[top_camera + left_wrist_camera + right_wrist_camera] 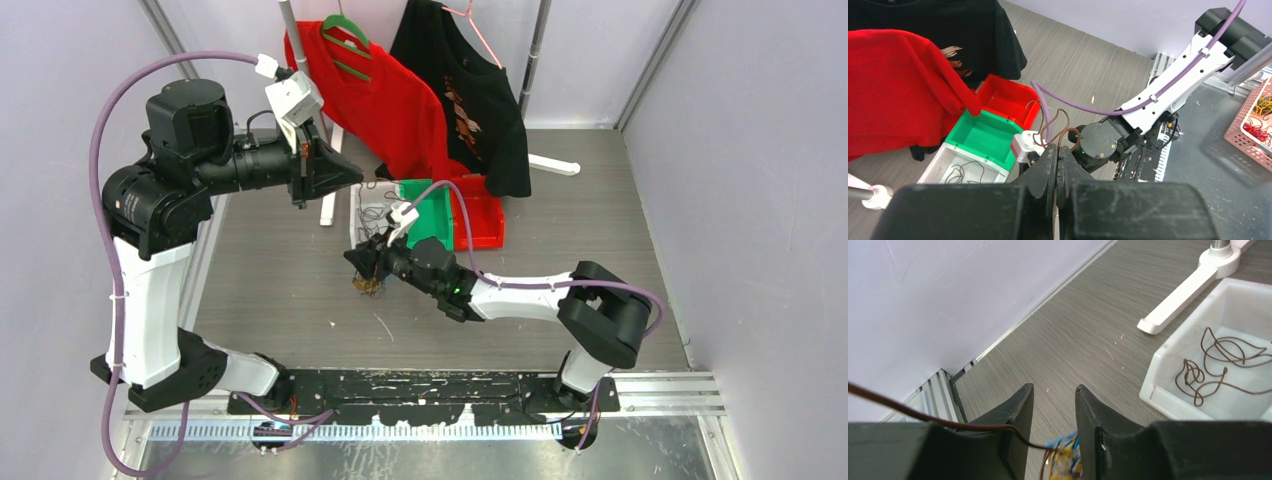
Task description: Untangle the cables
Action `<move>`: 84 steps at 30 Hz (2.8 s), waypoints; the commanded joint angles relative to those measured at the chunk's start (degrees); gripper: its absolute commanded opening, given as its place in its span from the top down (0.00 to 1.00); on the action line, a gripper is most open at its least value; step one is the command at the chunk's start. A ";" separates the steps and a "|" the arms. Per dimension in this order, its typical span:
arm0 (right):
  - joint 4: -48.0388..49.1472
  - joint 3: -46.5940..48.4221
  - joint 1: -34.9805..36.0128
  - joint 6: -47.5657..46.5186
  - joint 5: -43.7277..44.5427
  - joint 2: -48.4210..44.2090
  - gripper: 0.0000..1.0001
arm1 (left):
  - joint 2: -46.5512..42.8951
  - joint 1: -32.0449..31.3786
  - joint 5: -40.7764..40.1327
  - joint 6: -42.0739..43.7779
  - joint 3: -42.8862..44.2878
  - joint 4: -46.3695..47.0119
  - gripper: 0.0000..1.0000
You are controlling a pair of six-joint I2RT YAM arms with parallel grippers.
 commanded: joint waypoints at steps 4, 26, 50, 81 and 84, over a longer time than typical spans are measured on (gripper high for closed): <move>5.07 4.81 -0.91 1.16 -1.64 4.33 0.62 | -0.17 -0.26 1.05 -1.07 4.48 2.35 1.00; 9.53 -11.88 -0.88 12.29 0.20 5.30 0.51 | -3.38 -0.26 -36.96 14.00 9.13 46.55 1.00; 3.99 -12.37 -0.87 11.78 1.67 4.17 0.38 | 0.02 -0.26 -37.95 28.72 14.58 74.30 1.00; -29.20 3.57 -16.16 6.61 4.85 -10.85 0.15 | -10.02 -0.29 -27.29 29.05 -18.42 50.69 1.00; -32.12 4.46 -19.92 6.10 6.99 -11.37 0.16 | -9.58 -0.26 -26.13 27.93 -21.04 51.09 1.00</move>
